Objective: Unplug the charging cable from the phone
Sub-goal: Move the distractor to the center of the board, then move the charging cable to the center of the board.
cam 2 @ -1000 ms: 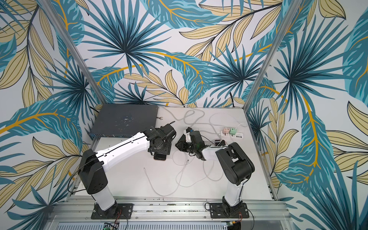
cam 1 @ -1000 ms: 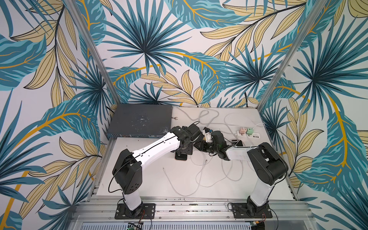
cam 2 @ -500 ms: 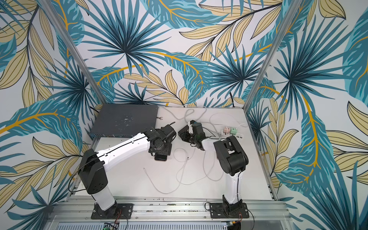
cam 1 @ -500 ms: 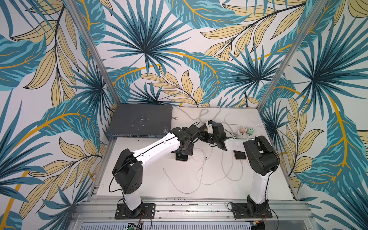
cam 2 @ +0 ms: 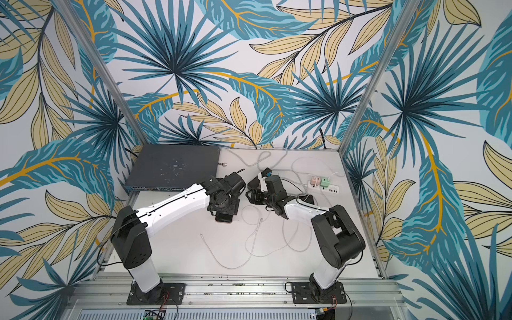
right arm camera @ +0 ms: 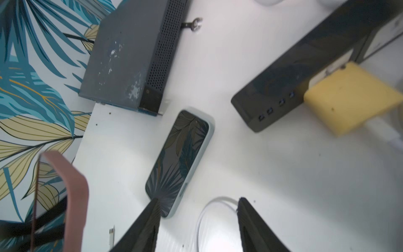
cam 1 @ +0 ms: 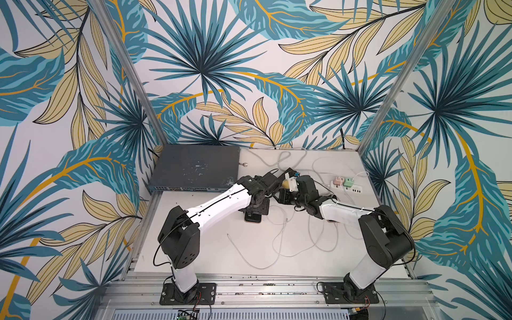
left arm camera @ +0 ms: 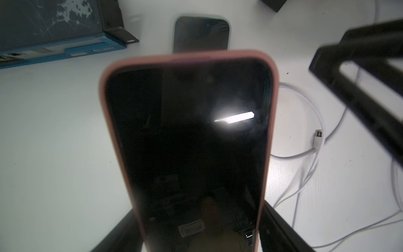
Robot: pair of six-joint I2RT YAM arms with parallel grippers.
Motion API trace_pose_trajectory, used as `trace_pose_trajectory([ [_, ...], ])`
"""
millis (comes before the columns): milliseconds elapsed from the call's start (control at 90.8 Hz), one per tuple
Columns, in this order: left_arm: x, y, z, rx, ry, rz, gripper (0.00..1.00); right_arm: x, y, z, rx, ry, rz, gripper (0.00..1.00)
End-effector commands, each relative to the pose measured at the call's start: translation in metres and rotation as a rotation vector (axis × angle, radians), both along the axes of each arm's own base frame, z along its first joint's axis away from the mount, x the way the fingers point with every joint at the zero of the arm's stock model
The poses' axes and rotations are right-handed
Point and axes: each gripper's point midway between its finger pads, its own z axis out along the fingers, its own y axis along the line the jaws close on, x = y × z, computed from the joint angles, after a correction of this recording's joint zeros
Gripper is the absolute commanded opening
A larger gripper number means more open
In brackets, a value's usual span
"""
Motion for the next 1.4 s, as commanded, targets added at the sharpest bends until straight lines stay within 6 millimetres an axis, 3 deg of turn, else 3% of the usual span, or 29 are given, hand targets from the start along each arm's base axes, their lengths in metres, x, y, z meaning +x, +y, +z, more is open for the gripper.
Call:
trace_pose_trajectory([
  [0,0.013,-0.006,0.013,-0.019,-0.047,-0.003,0.48,-0.022,-0.031,-0.049,-0.164,0.062,-0.060,0.60],
  [198,0.016,-0.014,0.015,-0.042,-0.046,-0.003,0.48,-0.032,-0.052,-0.067,-0.287,0.037,-0.125,0.58],
  [330,0.017,-0.019,0.014,-0.056,-0.041,-0.007,0.48,-0.035,-0.066,-0.078,-0.356,0.042,-0.153,0.50],
  [507,0.020,-0.030,0.008,-0.062,-0.033,-0.021,0.48,-0.039,-0.090,-0.087,-0.424,0.059,-0.232,0.16],
  [639,0.023,-0.049,0.002,-0.076,-0.019,-0.047,0.48,-0.043,-0.117,-0.083,-0.451,0.065,-0.327,0.04],
  [826,0.031,-0.077,-0.017,-0.064,0.013,-0.089,0.48,-0.057,-0.144,-0.076,-0.441,0.069,-0.398,0.04],
  [1036,0.041,-0.093,-0.048,-0.028,0.061,-0.124,0.48,-0.065,-0.147,-0.072,-0.403,0.068,-0.403,0.05],
  [1388,0.056,-0.085,-0.086,0.071,0.108,-0.163,0.48,-0.066,-0.139,-0.063,-0.330,0.063,-0.394,0.12],
])
